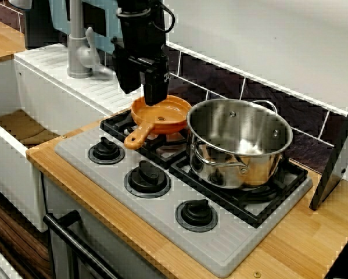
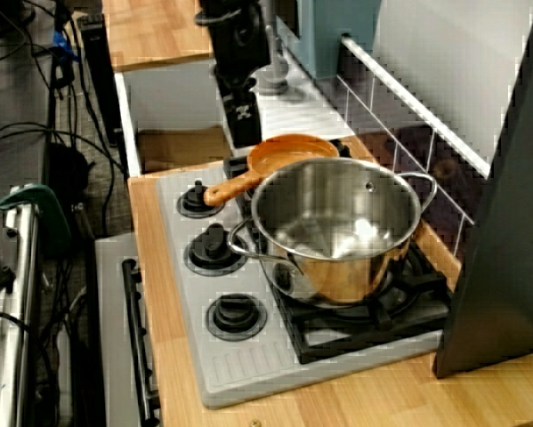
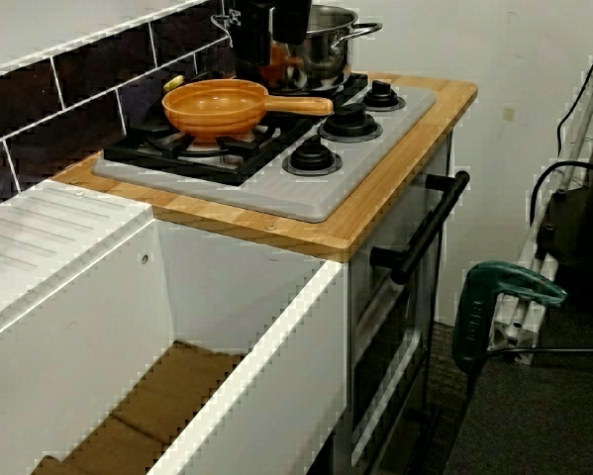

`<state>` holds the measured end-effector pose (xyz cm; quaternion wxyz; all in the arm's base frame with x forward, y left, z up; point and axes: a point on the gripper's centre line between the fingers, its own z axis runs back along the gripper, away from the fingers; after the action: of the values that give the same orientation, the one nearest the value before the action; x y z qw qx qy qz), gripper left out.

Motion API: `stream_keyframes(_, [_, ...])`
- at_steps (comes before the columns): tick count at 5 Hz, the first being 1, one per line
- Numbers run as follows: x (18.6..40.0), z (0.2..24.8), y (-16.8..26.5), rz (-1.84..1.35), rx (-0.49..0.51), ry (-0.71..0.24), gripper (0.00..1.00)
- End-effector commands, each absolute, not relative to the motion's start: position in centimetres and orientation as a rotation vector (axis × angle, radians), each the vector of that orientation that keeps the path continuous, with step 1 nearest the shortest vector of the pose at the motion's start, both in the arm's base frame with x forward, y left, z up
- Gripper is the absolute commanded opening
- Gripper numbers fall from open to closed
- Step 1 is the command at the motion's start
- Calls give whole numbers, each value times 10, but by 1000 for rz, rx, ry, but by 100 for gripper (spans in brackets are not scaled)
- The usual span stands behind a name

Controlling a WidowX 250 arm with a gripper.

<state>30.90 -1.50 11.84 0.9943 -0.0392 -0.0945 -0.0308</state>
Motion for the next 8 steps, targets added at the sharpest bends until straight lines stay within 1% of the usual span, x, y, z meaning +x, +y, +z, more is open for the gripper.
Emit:
stream_keyframes(1, [304, 123, -29, 9, -65, -266, 100])
stream_keyframes(4, [301, 107, -34, -5, -42, -227, 100])
stream_keyframes(8, [292, 89, -33, -22, -30, -193, 100])
